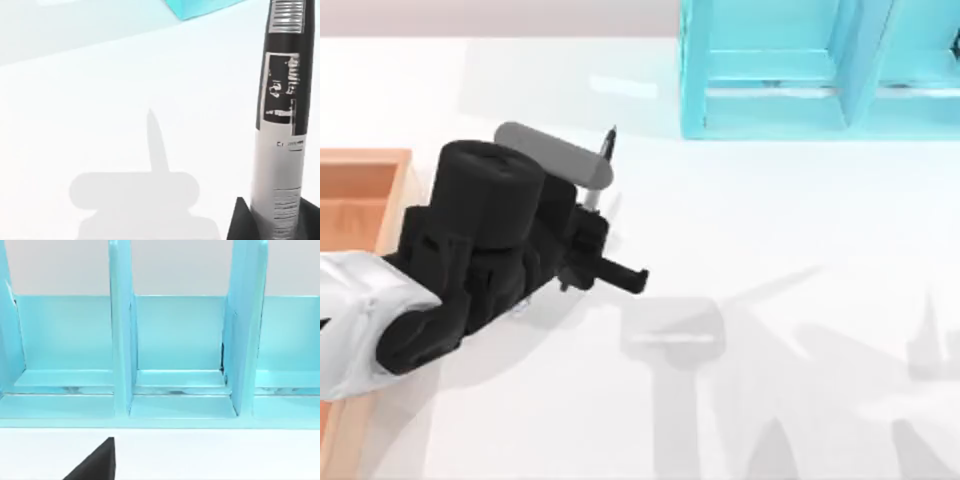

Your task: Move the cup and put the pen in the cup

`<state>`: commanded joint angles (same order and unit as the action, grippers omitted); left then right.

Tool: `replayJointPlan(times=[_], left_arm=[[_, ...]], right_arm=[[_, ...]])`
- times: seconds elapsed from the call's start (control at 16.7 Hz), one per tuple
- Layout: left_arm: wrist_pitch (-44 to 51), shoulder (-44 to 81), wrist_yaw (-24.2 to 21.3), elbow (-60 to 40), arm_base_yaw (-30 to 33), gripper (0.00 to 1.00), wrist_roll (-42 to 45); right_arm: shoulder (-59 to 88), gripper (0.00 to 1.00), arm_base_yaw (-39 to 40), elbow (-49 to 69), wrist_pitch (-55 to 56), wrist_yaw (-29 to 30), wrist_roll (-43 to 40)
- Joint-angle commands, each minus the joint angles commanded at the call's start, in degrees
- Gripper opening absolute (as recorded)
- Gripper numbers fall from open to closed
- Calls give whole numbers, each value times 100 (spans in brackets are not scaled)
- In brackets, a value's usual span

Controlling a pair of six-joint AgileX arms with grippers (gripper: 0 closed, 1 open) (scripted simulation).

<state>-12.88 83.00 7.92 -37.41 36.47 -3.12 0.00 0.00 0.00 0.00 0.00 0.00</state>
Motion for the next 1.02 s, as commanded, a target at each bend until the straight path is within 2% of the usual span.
replayJointPlan(times=[1.02], left_arm=[[-4496,-2365,371,2911,-494,0,568]], right_arm=[[0,100,0,0,0,0,0]])
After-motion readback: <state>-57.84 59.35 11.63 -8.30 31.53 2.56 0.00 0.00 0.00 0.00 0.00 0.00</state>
